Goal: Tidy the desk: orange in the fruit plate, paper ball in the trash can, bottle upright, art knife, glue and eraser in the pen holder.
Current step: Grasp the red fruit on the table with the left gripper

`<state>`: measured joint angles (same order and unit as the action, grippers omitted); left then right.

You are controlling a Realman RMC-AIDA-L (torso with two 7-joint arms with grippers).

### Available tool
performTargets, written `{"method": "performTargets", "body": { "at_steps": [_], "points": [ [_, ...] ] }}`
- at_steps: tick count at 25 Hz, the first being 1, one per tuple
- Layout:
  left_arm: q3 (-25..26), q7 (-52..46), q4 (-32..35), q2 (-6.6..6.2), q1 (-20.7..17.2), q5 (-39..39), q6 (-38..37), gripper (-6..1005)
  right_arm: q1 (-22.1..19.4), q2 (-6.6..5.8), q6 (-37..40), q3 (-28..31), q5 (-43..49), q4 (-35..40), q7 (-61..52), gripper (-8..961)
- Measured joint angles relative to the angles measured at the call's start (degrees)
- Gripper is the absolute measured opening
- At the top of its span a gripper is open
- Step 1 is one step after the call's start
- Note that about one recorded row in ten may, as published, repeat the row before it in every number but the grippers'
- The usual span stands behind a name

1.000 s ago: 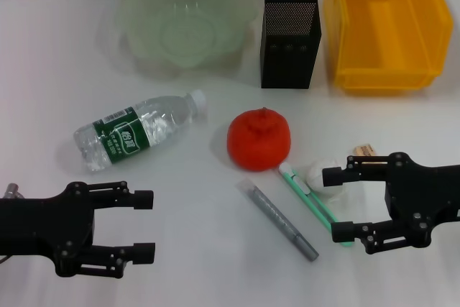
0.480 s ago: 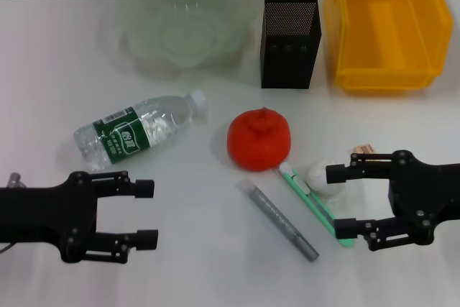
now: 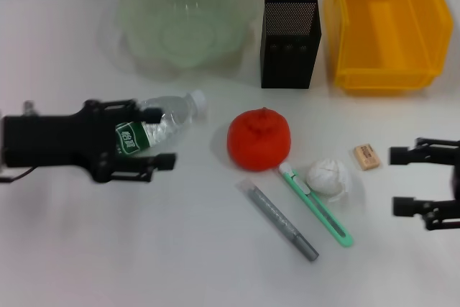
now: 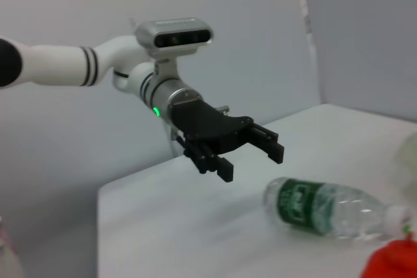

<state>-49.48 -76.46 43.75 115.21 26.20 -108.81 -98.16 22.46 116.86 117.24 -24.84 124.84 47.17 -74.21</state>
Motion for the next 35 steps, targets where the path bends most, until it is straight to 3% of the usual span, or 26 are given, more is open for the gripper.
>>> {"method": "performTargets", "body": {
  "at_steps": [1, 2, 4, 5, 7, 15, 18, 20, 21, 24, 25, 27, 30, 35],
  "points": [
    [0.0, 0.0, 0.0, 0.00, 0.0, 0.0, 0.0, 813, 0.0, 0.00, 0.0, 0.0, 0.0, 0.0, 0.0, 792],
    [-0.8, 0.3, 0.0, 0.93, 1.5, -0.3, 2.2, 813, -0.7, 0.06, 1.3, 2.3, 0.8, 2.0, -0.2, 792],
    [-1.2, 0.3, -0.2, 1.31, 2.1, -0.5, 3.2, 813, -1.0, 0.15, 1.9, 3.1, 1.0, 3.0, -0.4, 792],
    [-1.9, 0.3, -1.5, 2.53, 4.0, -2.1, 6.6, 813, -1.9, 0.36, 3.4, 4.8, 1.6, 5.4, -1.3, 792],
    [-2.0, 0.3, -2.5, 3.03, 5.1, -3.0, 8.6, 813, -2.6, 0.58, 4.8, 6.0, 2.2, 7.8, -2.0, 793],
    [-7.1, 0.7, -14.5, 3.92, 12.5, -1.6, 23.0, 812, -3.7, 0.78, 7.4, 8.4, 5.5, 12.1, -4.8, 794],
    [-8.6, 0.8, -16.3, 3.92, 13.3, 0.3, 25.5, 803, -3.9, 0.95, 7.4, 8.4, 5.9, 12.1, -4.9, 794],
    [-11.0, 1.5, -17.6, 3.93, 13.6, 3.5, 28.2, 797, -4.0, 1.14, 7.1, 8.4, 6.4, 12.1, -5.0, 793],
    [-15.3, 2.7, -18.6, 3.96, 13.5, 8.6, 31.8, 793, -3.9, 1.16, 7.1, 8.4, 6.4, 12.1, -5.0, 793],
    [-17.7, 2.9, -18.8, 3.95, 13.4, 10.6, 33.4, 784, -3.9, 1.17, 7.2, 8.4, 6.4, 12.1, -5.0, 793],
    [-22.0, 2.9, -18.9, 3.97, 13.4, 13.7, 35.7, 781, -3.8, 1.18, 7.2, 8.4, 6.4, 12.1, -5.0, 793],
    [-23.0, 2.9, -18.9, 3.97, 13.4, 14.4, 36.1, 775, -3.6, 1.18, 7.1, 8.3, 6.5, 11.8, -5.0, 793],
    [-30.1, 2.9, -18.6, 3.97, 13.5, 19.0, 38.4, 766, -3.5, 1.18, 6.9, 8.2, 6.4, 11.6, -5.1, 792],
    [-35.3, 3.0, -17.7, 3.97, 13.4, 23.3, 39.7, 750, -3.1, 1.24, 6.7, 8.0, 6.3, 11.5, -5.1, 792]
  ]
}}
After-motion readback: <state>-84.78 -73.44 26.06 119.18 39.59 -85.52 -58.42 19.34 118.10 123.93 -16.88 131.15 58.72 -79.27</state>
